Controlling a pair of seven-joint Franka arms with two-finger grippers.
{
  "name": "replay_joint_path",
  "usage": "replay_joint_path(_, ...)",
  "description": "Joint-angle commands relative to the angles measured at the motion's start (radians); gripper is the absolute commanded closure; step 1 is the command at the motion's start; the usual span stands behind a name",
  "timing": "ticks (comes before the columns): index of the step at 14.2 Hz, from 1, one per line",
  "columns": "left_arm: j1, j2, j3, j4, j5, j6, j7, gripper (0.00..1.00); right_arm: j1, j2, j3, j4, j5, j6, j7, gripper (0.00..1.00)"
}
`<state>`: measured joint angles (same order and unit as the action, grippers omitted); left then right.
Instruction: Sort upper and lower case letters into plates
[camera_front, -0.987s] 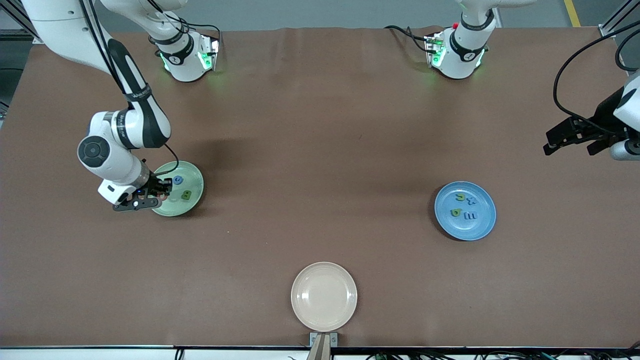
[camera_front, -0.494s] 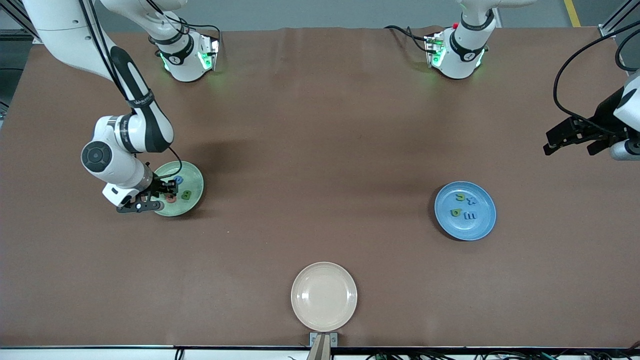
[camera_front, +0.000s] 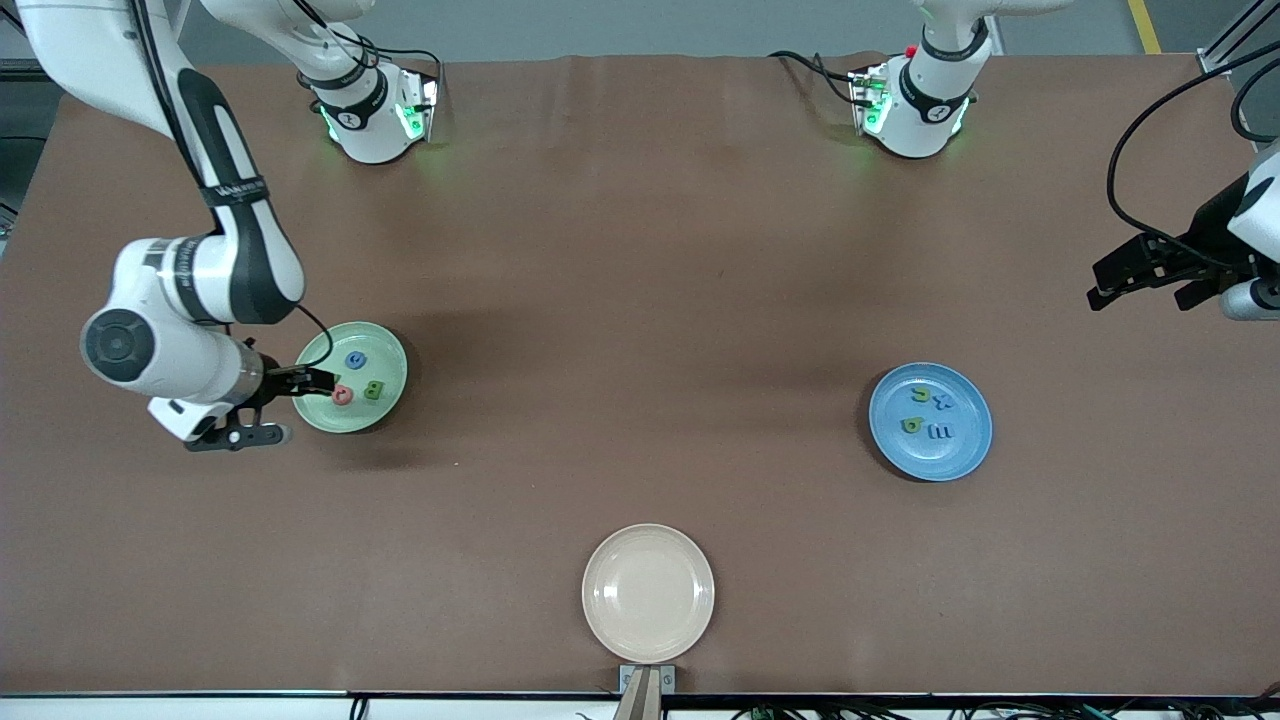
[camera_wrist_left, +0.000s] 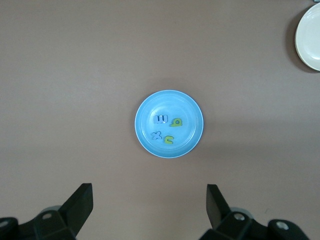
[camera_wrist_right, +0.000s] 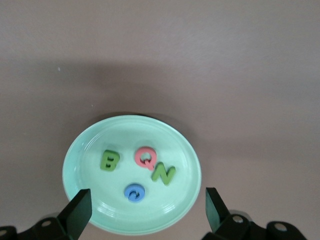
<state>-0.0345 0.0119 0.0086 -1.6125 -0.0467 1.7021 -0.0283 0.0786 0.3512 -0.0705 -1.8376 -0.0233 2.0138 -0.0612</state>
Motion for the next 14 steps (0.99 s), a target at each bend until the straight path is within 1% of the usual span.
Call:
replay_joint_path(1, 0.007, -0.023, -0.001, -0.007, -0.009, -0.004, -0.010, 0.00, -0.040, -0.032, 0.000, 0.134, -0.001, -0.176, 0.012, 0.00)
replay_joint_path(3, 0.007, -0.026, 0.002, -0.007, -0.007, -0.006, -0.010, 0.00, -0.069, -0.055, 0.000, 0.216, -0.001, -0.271, 0.012, 0.00)
replay_joint_path(5, 0.005, -0.024, -0.001, -0.006, -0.001, -0.006, -0.008, 0.00, -0.091, -0.057, 0.000, 0.291, 0.005, -0.367, 0.015, 0.00)
replay_joint_path(7, 0.005, -0.026, -0.004, -0.004, 0.021, -0.007, -0.005, 0.00, -0.112, -0.057, 0.003, 0.331, 0.014, -0.414, 0.017, 0.00)
replay_joint_path(10, 0.005, -0.023, -0.002, 0.008, 0.022, -0.007, 0.007, 0.00, -0.103, -0.043, 0.006, 0.405, -0.004, -0.454, 0.012, 0.00)
replay_joint_path(14, 0.002, -0.023, -0.004, 0.025, 0.022, -0.007, -0.002, 0.00, -0.114, -0.041, 0.003, 0.432, 0.003, -0.455, 0.009, 0.00)
